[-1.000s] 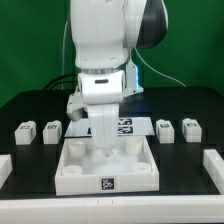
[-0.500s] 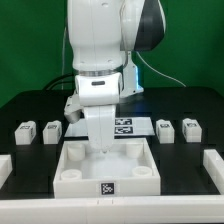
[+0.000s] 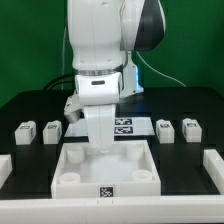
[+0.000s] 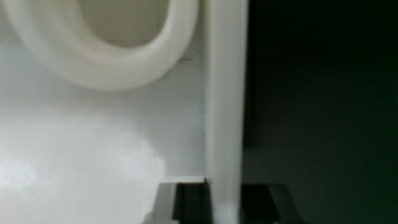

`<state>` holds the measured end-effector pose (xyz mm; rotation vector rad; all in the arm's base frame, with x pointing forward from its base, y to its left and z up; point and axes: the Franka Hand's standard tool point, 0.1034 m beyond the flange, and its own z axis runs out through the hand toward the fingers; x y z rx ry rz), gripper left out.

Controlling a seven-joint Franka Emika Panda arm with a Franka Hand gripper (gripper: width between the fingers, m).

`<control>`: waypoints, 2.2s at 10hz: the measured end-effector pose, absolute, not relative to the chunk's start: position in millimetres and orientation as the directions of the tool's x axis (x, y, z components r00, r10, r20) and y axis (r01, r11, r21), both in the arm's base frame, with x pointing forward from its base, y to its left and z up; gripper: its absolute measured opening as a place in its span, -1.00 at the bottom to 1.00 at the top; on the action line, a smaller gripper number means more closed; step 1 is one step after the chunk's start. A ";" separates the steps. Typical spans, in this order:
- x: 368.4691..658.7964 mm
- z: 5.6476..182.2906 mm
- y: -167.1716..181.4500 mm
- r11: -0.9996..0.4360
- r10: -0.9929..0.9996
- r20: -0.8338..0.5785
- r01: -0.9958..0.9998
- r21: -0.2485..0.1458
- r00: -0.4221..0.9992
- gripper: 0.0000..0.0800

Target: Assemble one leg

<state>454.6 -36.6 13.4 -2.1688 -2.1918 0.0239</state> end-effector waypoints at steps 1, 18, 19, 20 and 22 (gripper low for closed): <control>454.6 13.4 -36.6 0.011 0.999 0.030 0.999 -0.052 -0.010 -0.85; 490.1 13.2 61.8 -0.036 0.994 0.100 0.999 -0.009 0.037 -0.85; 489.8 12.6 61.5 -0.037 0.994 0.100 0.999 -0.010 0.038 -0.85; 489.8 12.4 61.2 -0.037 0.994 0.100 0.999 -0.010 0.038 -0.41; 489.7 12.3 60.9 -0.038 0.994 0.100 0.999 -0.011 0.039 0.05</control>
Offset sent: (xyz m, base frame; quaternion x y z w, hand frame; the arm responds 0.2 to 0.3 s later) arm 0.0000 0.0000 0.0000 0.0000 0.0000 0.0000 1.0000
